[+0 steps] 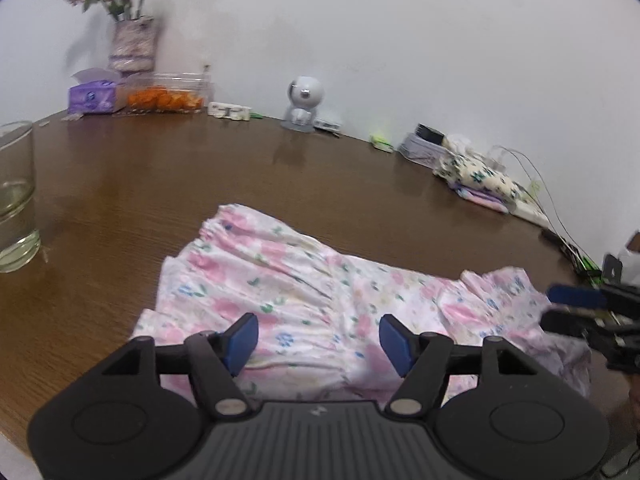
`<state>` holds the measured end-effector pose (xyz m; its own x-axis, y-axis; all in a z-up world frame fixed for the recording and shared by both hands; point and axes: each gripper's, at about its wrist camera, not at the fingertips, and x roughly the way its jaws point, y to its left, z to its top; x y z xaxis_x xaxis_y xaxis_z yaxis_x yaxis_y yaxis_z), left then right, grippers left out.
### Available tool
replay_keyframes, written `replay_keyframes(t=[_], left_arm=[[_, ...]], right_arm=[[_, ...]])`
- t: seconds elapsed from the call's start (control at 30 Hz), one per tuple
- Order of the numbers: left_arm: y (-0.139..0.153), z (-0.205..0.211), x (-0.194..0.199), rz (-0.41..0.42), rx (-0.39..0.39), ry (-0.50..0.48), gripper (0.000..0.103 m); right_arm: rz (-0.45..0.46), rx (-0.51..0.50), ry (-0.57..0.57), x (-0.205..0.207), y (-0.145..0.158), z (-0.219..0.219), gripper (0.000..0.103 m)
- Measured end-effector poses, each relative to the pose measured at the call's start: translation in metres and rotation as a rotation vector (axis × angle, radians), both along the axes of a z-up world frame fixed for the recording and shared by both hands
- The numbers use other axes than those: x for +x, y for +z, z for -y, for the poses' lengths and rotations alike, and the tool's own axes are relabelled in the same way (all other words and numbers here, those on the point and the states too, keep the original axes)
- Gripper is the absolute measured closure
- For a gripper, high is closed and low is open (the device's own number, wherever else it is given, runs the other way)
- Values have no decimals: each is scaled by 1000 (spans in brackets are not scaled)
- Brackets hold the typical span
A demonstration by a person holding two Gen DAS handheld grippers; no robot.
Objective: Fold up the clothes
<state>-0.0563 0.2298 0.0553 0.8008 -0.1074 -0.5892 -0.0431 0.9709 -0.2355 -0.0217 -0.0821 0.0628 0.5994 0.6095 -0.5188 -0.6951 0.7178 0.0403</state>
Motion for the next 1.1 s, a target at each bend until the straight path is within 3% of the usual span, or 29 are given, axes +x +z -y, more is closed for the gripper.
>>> replay_keyframes(t=[0.2, 0.4, 0.47, 0.63, 0.83, 1.0, 1.1], left_arm=[[-12, -1, 3, -33, 52, 25, 41], [-16, 16, 8, -22, 119, 6, 41], [-15, 24, 15, -23, 103, -11, 41], [-11, 64, 22, -56, 123, -127, 40], [-6, 44, 11, -11, 27, 23, 39], [-1, 31, 3, -26, 73, 77, 35], [0, 27, 0, -33, 83, 97, 32]], right_arm=[[-82, -75, 32, 10, -30, -26, 76], [-94, -89, 49, 13, -36, -21, 79], [-92, -99, 35, 15, -35, -14, 79], [-94, -134, -42, 27, -29, 21, 79], [-64, -50, -54, 7, -5, 43, 77], [-118, -72, -20, 19, -31, 8, 77], [-42, -133, -17, 11, -38, -6, 77]])
